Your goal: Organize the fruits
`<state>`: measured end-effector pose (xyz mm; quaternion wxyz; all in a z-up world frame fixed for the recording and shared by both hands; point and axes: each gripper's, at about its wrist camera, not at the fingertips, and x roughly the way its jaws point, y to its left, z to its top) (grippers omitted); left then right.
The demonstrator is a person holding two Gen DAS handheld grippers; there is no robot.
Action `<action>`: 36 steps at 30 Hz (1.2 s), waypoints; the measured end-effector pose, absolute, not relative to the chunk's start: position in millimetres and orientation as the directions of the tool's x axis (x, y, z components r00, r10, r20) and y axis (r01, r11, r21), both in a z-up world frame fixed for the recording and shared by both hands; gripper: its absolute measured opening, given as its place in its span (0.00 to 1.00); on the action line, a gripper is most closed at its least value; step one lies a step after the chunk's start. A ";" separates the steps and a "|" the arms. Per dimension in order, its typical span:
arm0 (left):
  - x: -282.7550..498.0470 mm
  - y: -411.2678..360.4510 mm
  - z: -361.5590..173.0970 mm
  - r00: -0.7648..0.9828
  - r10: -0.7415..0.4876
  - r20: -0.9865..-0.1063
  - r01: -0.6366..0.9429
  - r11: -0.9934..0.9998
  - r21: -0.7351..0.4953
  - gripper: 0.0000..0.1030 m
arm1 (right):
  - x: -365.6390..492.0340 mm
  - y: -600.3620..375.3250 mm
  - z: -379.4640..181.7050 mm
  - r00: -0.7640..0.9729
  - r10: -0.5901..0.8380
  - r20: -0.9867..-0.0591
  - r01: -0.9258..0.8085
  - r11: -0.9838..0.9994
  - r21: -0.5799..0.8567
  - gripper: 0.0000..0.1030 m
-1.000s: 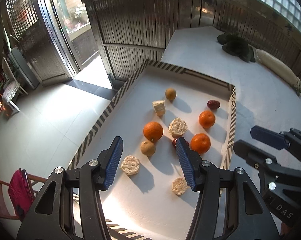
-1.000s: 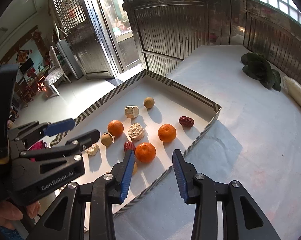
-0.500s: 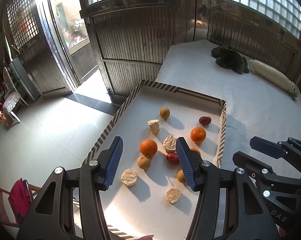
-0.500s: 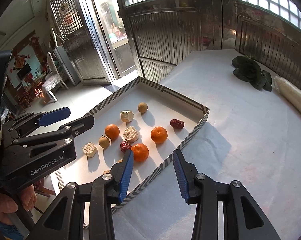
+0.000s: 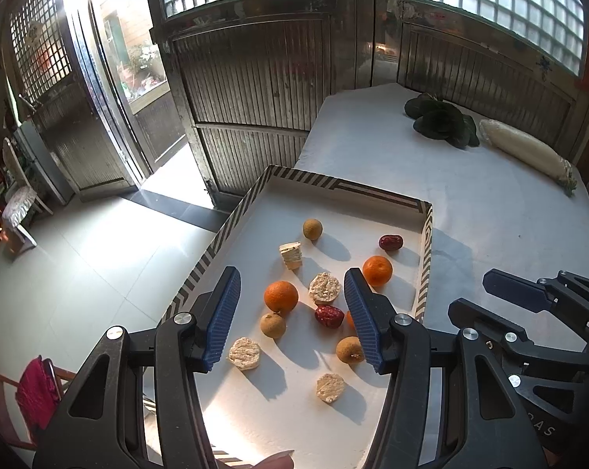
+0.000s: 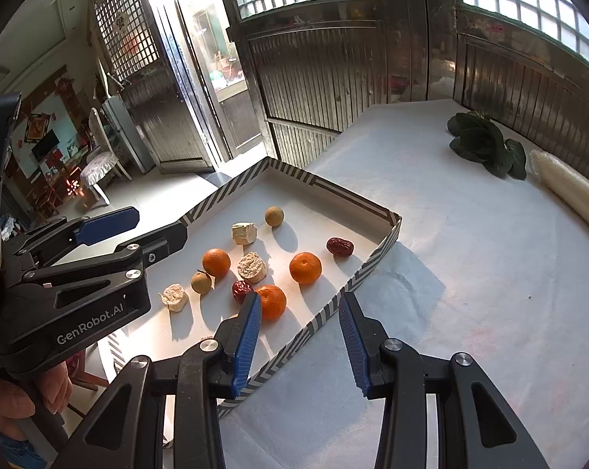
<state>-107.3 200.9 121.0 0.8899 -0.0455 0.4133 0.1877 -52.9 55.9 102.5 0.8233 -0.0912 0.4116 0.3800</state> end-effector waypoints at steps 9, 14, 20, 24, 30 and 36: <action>-109.2 200.8 120.8 0.585 0.296 -0.755 -0.374 0.925 0.072 0.54 | -53.9 57.4 101.1 0.364 0.550 -0.752 -0.705 0.690 0.164 0.39; -108.1 201.8 118.6 0.581 0.293 -0.759 -0.375 0.924 0.070 0.54 | -53.9 58.5 99.4 0.359 0.550 -0.754 -0.706 0.689 0.167 0.39; -107.5 202.1 116.7 0.575 0.292 -0.764 -0.376 0.924 0.070 0.54 | -53.1 59.3 96.6 0.352 0.547 -0.760 -0.706 0.688 0.169 0.39; -106.2 202.3 116.9 0.572 0.292 -0.767 -0.376 0.924 0.072 0.54 | -52.9 59.1 95.7 0.352 0.547 -0.759 -0.705 0.689 0.170 0.39; -103.1 202.7 115.4 0.564 0.291 -0.773 -0.378 0.923 0.071 0.54 | -50.3 59.3 91.2 0.345 0.544 -0.765 -0.702 0.690 0.174 0.39; -99.0 203.5 113.2 0.557 0.301 -0.774 -0.385 0.919 0.080 0.54 | -46.7 57.7 89.6 0.341 0.543 -0.767 -0.699 0.693 0.180 0.39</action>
